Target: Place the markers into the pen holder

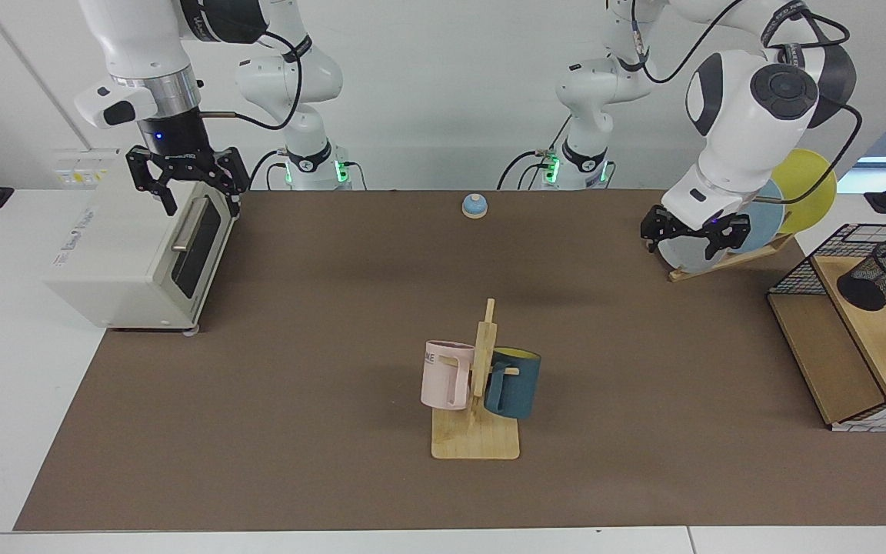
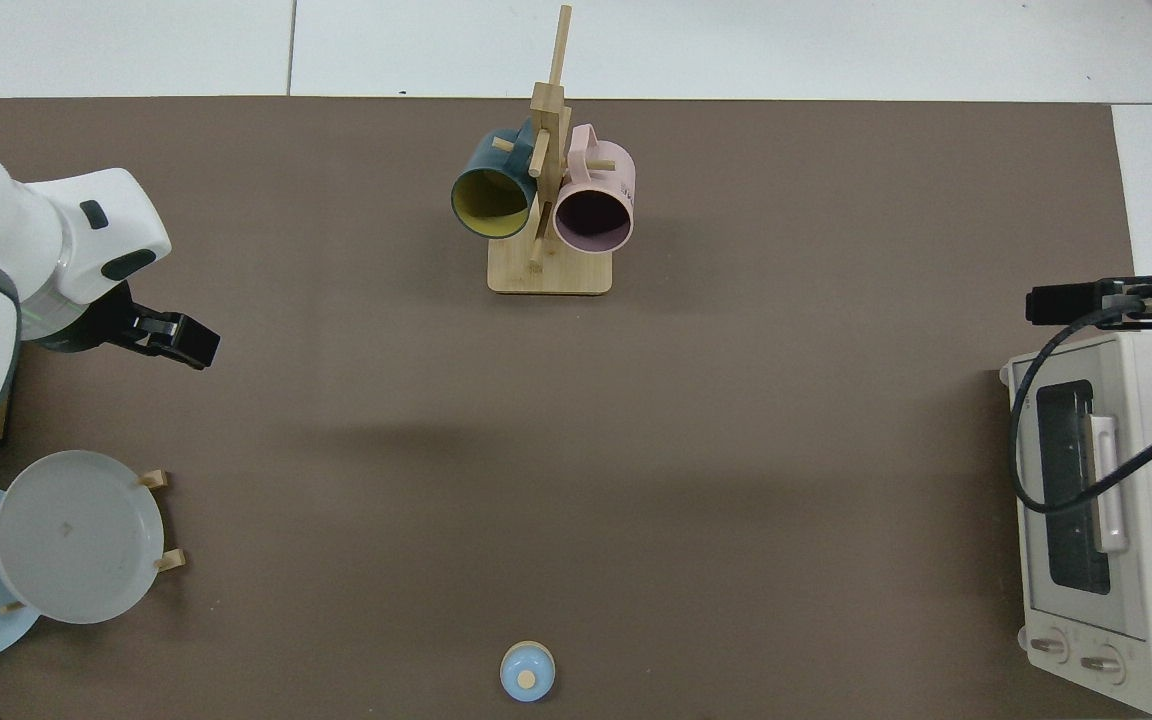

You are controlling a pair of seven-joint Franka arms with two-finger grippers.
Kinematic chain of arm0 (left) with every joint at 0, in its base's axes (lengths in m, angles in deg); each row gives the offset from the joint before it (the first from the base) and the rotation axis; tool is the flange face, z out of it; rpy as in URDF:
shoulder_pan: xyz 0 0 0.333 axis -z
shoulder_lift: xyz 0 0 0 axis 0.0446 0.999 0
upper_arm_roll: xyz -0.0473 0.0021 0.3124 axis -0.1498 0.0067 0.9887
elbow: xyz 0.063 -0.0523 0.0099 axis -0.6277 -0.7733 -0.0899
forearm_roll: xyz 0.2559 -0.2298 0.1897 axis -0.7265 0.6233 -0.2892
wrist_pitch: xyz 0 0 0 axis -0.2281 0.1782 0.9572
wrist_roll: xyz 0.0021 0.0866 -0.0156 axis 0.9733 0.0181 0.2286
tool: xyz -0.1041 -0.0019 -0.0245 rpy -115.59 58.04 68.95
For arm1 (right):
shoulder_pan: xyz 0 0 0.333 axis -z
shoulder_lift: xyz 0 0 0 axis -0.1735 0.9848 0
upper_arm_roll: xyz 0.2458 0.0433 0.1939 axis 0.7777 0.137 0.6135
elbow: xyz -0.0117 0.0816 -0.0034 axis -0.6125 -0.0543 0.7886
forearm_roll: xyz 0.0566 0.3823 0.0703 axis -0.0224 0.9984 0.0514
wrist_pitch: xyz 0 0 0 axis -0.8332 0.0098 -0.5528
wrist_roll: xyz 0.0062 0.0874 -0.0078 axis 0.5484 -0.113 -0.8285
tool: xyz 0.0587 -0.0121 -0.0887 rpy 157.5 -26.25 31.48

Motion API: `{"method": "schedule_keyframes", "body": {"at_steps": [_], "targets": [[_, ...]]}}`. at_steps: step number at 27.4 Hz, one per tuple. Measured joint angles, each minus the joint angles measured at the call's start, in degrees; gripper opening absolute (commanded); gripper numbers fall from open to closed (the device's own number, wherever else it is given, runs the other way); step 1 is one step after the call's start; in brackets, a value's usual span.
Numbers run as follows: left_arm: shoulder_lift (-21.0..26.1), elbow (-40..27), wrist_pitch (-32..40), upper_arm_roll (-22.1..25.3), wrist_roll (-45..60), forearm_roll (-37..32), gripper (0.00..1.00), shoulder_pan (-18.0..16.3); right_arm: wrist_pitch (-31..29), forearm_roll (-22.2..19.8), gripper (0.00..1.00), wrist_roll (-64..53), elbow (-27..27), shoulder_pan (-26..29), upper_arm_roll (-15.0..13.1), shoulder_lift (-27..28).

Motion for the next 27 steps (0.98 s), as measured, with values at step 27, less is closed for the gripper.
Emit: {"method": "schedule_keyframes", "body": {"at_steps": [27], "targets": [[-8.0,-3.3,-1.5,20.6,-11.4,7.6,1.00,13.4,0.5,0.0,1.00,0.0,-1.0,0.3,-0.6,-1.1]]}}
